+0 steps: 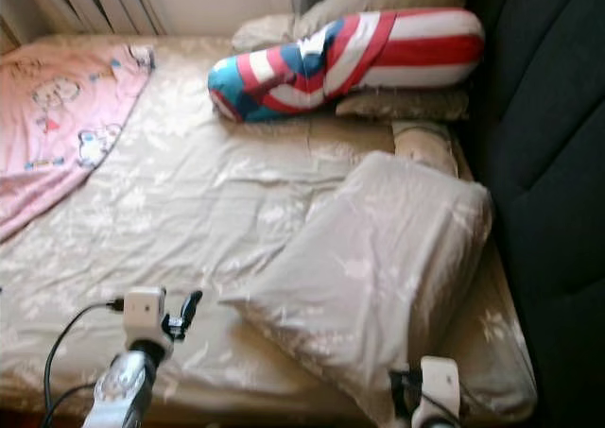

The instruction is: Clean up the room

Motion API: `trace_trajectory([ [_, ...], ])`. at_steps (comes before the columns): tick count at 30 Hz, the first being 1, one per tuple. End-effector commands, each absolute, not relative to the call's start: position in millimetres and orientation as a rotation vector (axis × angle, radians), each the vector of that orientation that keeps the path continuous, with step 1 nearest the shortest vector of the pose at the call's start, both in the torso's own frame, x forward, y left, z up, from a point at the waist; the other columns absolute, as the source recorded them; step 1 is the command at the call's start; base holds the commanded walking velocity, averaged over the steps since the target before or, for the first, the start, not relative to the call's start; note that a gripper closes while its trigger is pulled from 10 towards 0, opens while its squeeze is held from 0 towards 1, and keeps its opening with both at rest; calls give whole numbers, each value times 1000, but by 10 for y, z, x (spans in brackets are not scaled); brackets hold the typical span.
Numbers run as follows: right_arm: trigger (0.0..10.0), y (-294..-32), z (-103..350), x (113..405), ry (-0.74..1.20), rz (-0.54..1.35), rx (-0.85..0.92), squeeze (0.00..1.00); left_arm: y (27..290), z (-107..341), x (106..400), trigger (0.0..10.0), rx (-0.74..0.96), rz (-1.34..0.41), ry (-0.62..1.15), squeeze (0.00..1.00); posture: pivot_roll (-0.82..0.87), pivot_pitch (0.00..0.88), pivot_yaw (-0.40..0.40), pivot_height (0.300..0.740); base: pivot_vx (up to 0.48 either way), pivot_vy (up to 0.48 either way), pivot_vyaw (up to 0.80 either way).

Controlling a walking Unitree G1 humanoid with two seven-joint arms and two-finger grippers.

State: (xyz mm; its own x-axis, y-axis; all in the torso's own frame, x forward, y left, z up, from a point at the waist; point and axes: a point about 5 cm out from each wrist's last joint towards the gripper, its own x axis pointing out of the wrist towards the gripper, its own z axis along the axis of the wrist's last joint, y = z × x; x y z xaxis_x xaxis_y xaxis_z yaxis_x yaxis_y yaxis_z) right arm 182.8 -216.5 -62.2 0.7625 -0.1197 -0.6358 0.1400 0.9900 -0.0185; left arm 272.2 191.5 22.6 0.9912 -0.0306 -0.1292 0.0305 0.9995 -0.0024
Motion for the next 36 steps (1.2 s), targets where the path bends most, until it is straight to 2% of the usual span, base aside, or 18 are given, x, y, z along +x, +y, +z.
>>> trace_trajectory([
  [1,10000,-2171,-686,1742,726,-149,59,0,1940,173,2675,10000,8,-34,155,0,-6,157,23,711,0,0,0],
  [3,10000,-2169,-686,1746,718,-155,70,0,1938,175,2676,10000,8,-34,154,0,-6,157,23,711,0,0,0],
  [5,10000,-2163,-698,1782,711,-215,188,0,1945,181,2680,10000,11,-35,152,0,-4,161,25,711,0,0,0],
  [7,10000,-2176,-699,1801,717,-231,195,0,1949,183,2681,10000,12,-35,152,0,1,169,28,711,0,0,0],
  [8,10000,-2176,-699,1822,720,-235,212,412,1952,185,2680,10000,13,-34,152,0,3,171,30,711,0,0,0],
  [9,10000,-2169,-698,1838,718,-233,222,1000,1956,187,2679,10000,14,-34,151,0,7,174,31,711,0,0,0],
  [13,10000,-2150,-695,1873,715,-242,252,1000,1967,189,2676,10000,16,-33,152,0,11,178,34,711,0,0,0],
  [14,10000,-2141,-697,1888,721,-246,255,933,1974,190,2674,10000,18,-33,151,0,12,180,36,711,0,0,0],
  [16,10000,-2126,-700,1895,724,-245,267,125,1977,192,2673,10000,19,-33,151,0,17,182,38,711,0,0,0],
  [17,10000,-2113,-703,1903,729,-239,267,0,1982,196,2673,10000,20,-33,150,0,18,183,38,711,0,0,0],
  [22,10000,-2062,-717,1915,739,-228,320,0,1990,206,2669,10000,25,-36,145,0,25,191,47,711,0,0,0],
  [30,10000,-1967,-626,2073,633,-189,450,0,2019,238,2659,10000,40,-46,134,0,42,205,64,711,0,0,0],
  [36,10000,-1883,-678,2050,716,-165,386,0,2021,239,2636,10000,52,-61,139,0,57,216,78,711,0,0,0],
])
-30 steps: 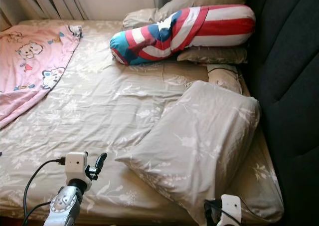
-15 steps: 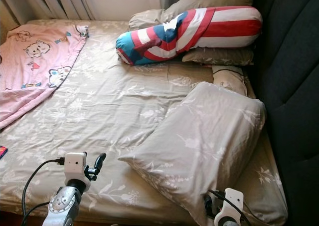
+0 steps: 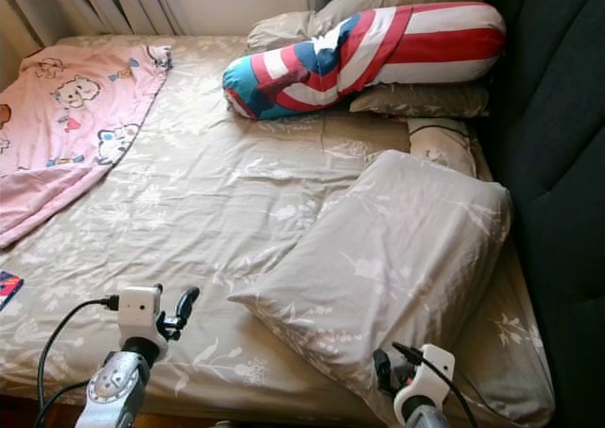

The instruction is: Clean up the room

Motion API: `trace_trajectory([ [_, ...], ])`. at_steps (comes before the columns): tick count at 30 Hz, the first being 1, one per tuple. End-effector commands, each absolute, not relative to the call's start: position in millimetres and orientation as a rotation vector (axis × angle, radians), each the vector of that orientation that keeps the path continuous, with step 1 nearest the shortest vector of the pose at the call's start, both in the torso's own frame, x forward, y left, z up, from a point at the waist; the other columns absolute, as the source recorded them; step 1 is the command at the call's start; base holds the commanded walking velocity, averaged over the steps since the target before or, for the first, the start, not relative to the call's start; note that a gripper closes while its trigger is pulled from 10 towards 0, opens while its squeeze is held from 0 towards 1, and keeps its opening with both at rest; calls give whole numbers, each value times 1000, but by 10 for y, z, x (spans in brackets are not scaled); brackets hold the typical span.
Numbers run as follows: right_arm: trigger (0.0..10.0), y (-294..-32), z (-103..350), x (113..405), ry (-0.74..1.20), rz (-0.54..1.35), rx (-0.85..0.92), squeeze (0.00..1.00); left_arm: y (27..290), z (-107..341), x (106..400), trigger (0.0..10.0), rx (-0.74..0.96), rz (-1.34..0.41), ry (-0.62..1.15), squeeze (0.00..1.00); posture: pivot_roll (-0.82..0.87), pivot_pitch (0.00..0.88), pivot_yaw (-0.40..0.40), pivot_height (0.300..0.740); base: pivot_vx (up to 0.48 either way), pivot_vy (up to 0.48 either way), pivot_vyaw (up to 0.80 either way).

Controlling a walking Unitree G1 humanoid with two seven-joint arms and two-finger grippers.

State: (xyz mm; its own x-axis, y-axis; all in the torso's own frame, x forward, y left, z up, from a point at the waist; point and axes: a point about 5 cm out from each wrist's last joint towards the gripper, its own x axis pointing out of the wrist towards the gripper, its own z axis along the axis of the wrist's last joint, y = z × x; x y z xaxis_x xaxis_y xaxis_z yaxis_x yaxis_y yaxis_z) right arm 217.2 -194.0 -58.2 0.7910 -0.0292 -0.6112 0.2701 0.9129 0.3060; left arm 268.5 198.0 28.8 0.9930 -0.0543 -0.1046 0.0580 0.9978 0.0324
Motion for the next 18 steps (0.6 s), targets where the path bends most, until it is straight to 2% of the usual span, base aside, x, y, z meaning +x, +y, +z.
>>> trace_trajectory([
  [1,10000,-1881,-679,2048,714,-166,382,0,2021,239,2632,10000,52,-61,139,0,58,217,79,711,0,0,0],
  [9,10000,-1810,-715,2006,736,-172,382,0,2066,253,2563,10000,70,-71,137,0,89,242,99,711,0,0,0],
  [18,10000,-1769,-818,1872,859,-226,322,0,2106,291,2442,10000,95,-90,143,0,122,290,128,711,0,0,0],
])
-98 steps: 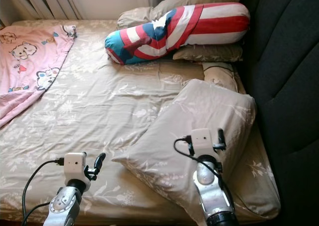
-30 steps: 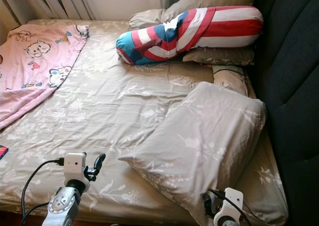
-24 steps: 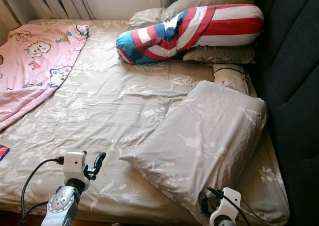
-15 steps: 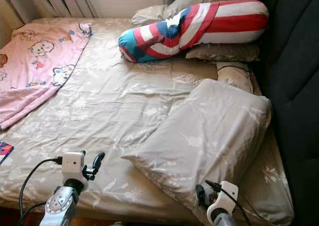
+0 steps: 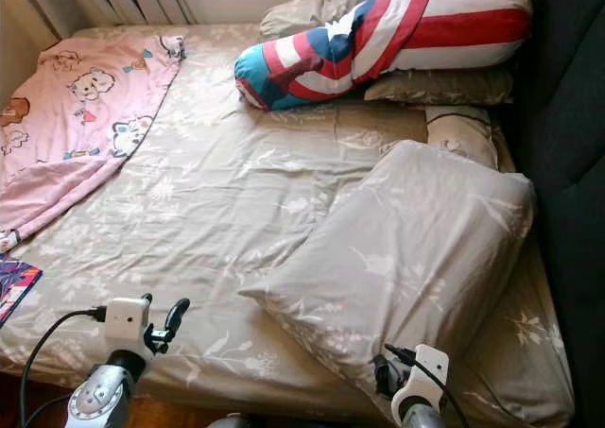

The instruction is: Clean up the room

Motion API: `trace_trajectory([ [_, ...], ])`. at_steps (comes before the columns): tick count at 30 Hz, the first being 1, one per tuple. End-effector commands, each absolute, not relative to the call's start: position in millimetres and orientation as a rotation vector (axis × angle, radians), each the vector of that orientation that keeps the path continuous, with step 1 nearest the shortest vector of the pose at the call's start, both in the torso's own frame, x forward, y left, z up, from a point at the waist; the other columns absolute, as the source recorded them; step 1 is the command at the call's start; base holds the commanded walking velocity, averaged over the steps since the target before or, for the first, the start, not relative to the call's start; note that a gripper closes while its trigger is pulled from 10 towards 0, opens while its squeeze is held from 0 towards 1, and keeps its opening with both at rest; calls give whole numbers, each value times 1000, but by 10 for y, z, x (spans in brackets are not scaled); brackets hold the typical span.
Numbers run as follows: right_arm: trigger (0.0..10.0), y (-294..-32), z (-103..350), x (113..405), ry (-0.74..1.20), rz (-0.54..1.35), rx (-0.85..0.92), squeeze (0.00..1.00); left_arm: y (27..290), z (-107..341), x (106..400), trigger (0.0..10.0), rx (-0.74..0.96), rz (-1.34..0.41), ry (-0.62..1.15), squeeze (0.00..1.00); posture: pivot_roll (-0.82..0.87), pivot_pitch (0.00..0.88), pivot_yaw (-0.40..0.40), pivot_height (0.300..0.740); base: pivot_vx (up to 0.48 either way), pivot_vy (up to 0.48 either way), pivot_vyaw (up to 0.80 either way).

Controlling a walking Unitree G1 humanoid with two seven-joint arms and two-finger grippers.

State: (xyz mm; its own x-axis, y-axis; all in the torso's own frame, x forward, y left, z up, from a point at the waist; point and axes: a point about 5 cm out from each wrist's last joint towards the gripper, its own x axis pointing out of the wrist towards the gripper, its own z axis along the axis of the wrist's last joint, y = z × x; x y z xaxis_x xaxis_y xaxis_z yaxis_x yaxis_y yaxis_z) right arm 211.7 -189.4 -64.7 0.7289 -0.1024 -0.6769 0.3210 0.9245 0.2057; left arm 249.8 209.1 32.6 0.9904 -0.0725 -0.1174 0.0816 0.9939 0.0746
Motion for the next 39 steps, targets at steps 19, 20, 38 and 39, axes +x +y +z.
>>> trace_trajectory([
  [19,0,-1681,-817,1915,904,-204,297,0,2050,332,2365,10000,96,-105,169,0,115,311,126,711,0,0,0],
  [20,0,-1691,-821,1906,906,-205,292,0,2042,330,2372,10000,94,-105,169,0,113,309,125,711,0,0,0],
  [38,0,-1739,-762,2008,871,-215,283,0,1911,300,2519,10000,74,-96,168,0,66,258,79,711,0,0,0],
  [39,0,-1741,-761,2010,871,-216,282,0,1909,300,2524,10000,73,-94,166,0,66,258,79,711,0,0,0],
])
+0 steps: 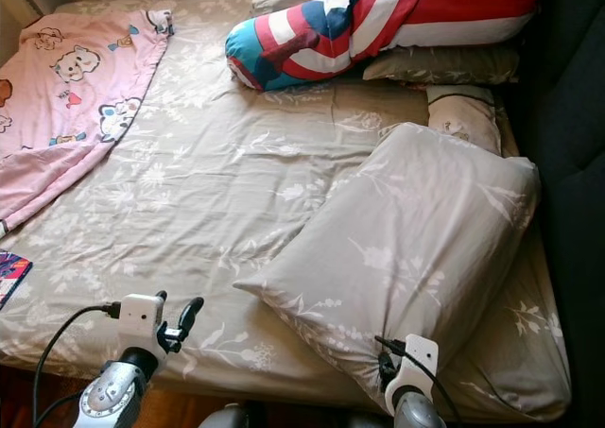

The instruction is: Clean up the room

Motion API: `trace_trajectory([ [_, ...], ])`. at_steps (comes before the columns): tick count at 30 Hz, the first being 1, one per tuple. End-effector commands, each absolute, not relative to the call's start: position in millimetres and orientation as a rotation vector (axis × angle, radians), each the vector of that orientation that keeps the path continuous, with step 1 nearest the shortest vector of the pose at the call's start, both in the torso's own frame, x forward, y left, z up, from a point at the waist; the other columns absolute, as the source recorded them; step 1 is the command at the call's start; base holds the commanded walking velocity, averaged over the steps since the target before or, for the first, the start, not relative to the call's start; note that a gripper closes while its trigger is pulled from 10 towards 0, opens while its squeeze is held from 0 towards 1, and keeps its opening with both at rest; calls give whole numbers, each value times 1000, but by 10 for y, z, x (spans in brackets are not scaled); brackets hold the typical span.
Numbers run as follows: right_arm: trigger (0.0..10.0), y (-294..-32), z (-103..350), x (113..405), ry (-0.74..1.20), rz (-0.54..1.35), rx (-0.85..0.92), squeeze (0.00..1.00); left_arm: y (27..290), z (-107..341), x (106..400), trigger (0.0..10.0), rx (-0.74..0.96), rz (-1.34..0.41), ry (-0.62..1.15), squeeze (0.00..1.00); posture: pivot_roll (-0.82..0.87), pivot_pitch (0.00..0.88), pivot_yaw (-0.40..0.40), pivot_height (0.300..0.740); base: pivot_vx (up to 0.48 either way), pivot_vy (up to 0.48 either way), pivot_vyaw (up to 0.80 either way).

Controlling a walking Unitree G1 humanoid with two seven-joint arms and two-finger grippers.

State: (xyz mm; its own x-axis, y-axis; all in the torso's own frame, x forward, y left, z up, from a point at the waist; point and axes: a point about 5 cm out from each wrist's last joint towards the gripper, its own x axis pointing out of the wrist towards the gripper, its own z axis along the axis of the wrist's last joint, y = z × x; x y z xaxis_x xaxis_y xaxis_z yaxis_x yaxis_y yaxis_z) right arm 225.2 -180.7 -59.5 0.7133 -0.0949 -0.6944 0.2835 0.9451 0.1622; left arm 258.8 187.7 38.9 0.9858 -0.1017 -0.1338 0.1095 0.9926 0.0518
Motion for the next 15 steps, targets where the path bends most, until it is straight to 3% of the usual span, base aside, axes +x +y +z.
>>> trace_trajectory([
  [1,0,-1746,-759,2016,871,-216,281,0,1904,300,2536,10000,71,-93,165,0,63,250,75,711,0,0,0],
  [15,0,-1906,-772,1965,885,-268,281,0,1918,338,2689,10000,69,-72,145,0,27,190,55,711,0,0,0],
])
